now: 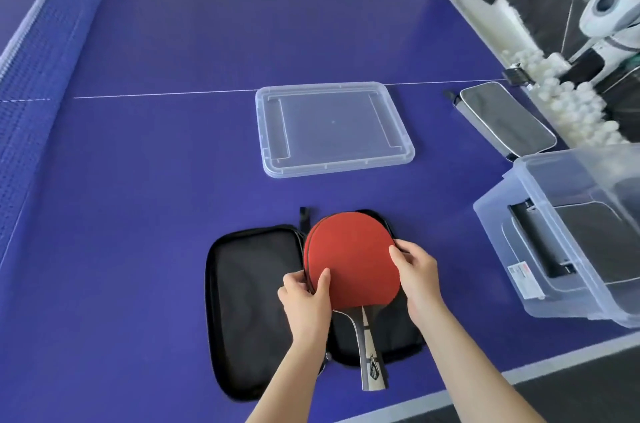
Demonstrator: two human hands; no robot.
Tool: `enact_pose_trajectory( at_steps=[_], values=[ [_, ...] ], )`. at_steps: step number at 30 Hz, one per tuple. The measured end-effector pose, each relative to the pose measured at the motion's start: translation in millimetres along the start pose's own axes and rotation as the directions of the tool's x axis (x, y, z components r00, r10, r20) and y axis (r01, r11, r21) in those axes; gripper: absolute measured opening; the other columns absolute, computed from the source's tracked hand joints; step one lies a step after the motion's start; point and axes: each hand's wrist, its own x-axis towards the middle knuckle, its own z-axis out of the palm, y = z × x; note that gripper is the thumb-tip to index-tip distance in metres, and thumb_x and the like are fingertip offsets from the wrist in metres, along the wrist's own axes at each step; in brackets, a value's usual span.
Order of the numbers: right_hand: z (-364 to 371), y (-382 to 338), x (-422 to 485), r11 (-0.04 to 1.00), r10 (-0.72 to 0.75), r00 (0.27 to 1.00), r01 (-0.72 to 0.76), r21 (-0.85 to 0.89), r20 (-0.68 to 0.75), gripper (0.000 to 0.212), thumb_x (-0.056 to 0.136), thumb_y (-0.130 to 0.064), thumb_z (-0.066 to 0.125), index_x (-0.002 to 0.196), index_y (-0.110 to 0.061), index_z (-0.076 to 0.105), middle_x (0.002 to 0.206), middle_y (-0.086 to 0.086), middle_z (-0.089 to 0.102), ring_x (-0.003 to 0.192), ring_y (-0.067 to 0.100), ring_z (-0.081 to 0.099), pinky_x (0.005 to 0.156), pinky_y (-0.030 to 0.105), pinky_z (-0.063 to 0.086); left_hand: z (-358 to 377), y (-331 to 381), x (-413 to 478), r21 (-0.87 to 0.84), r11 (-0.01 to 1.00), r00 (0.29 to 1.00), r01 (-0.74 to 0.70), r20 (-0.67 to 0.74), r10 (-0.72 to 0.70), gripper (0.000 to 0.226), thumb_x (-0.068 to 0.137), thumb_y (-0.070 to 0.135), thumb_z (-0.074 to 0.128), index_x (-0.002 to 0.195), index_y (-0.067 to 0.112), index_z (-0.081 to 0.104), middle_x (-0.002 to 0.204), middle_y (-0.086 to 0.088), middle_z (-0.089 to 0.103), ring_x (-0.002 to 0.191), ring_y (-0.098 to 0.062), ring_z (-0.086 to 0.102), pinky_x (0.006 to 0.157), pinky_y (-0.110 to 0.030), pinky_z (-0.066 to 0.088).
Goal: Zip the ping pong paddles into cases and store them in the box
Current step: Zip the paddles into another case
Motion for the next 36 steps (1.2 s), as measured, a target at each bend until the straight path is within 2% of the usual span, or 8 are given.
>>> enact_pose_trajectory(
  at_steps=[2,6,14,18,25,29,32,36],
  values=[
    [-7.7,5.2,11.2,0.999,0.006,1.000,-0.006,-0.041,0.004,0.022,0.094,-0.022,0.060,0.115,-0.019,0.066,0.104,-0.006,0.065,0.102,0.014,0.060,0.089,0.029,0.048,15.9,-3.1,-2.4,0.012,1.000,0.999,0.029,-0.017,-0.029,0.034,0.086,0.034,0.068,0.106,0.014,0.049,0.111,-0.007,0.044,0.085,-0.012,0.051,0.087,-0.037,0.046],
    [-13.9,14.0,30.3,0.994,0.003,1.000,-0.002,-0.105,0.005,0.022,0.095,-0.020,0.058,0.114,-0.017,0.066,0.099,-0.006,0.063,0.100,0.016,0.059,0.086,0.029,0.048,39.8,-10.1,-1.2,0.065,0.994,0.995,0.084,-0.050,-0.081,0.042,0.087,0.039,0.066,0.115,0.014,0.048,0.114,-0.005,0.042,0.097,-0.025,0.054,0.092,-0.042,0.047],
    [-3.3,17.6,58.1,0.979,-0.055,0.998,0.060,-0.194,0.030,0.025,0.096,-0.018,0.054,0.119,-0.013,0.064,0.110,-0.001,0.062,0.098,0.013,0.054,0.085,0.028,0.046,54.8,-6.4,10.5,0.215,0.975,0.989,0.064,-0.141,-0.034,0.045,0.090,0.038,0.062,0.123,0.011,0.051,0.113,-0.004,0.045,0.084,-0.018,0.050,0.086,-0.034,0.045],
    [0.1,20.8,63.9,0.964,-0.089,0.995,0.095,-0.247,0.035,0.026,0.096,-0.016,0.053,0.119,-0.010,0.064,0.115,0.006,0.065,0.099,0.014,0.055,0.083,0.027,0.045,57.2,-6.7,13.1,0.272,0.960,0.990,0.063,-0.141,-0.025,0.046,0.091,0.037,0.061,0.127,0.011,0.051,0.119,-0.006,0.048,0.085,-0.016,0.048,0.081,-0.030,0.043],
    [2.5,28.0,60.2,0.943,-0.153,0.987,0.159,-0.293,0.040,0.025,0.096,-0.014,0.054,0.118,-0.008,0.064,0.115,0.007,0.066,0.111,0.022,0.059,0.095,0.036,0.048,56.2,-10.4,13.3,0.304,0.952,0.987,0.039,-0.159,0.011,0.039,0.094,0.036,0.057,0.121,0.008,0.055,0.109,-0.003,0.047,0.087,-0.019,0.050,0.080,-0.032,0.043],
    [6.5,30.6,61.6,0.915,-0.193,0.981,0.191,-0.354,0.030,0.026,0.096,-0.014,0.053,0.119,-0.008,0.063,0.116,0.009,0.066,0.110,0.024,0.059,0.092,0.034,0.047,54.8,-11.1,12.5,0.334,0.943,0.990,0.008,-0.138,0.040,0.037,0.093,0.037,0.058,0.118,0.008,0.056,0.110,-0.001,0.042,0.086,-0.019,0.050,0.078,-0.030,0.042],
    [7.5,31.7,62.8,0.881,-0.226,0.974,0.216,-0.421,0.025,0.026,0.097,-0.017,0.053,0.119,-0.009,0.064,0.110,0.009,0.067,0.107,0.026,0.055,0.082,0.034,0.047,53.2,-9.7,12.3,0.348,0.938,0.990,-0.007,-0.128,0.055,0.037,0.093,0.038,0.058,0.115,0.009,0.056,0.111,-0.002,0.043,0.087,-0.020,0.051,0.077,-0.030,0.041],
    [3.5,28.9,65.7,0.866,-0.204,0.976,0.214,-0.453,0.070,0.027,0.096,-0.021,0.054,0.120,-0.010,0.062,0.114,0.011,0.056,0.100,0.022,0.053,0.079,0.030,0.044,50.9,-10.3,10.6,0.368,0.930,0.991,-0.025,-0.114,0.072,0.040,0.092,0.038,0.060,0.119,0.009,0.054,0.109,-0.001,0.043,0.089,-0.019,0.048,0.077,-0.028,0.037]
  ],
)
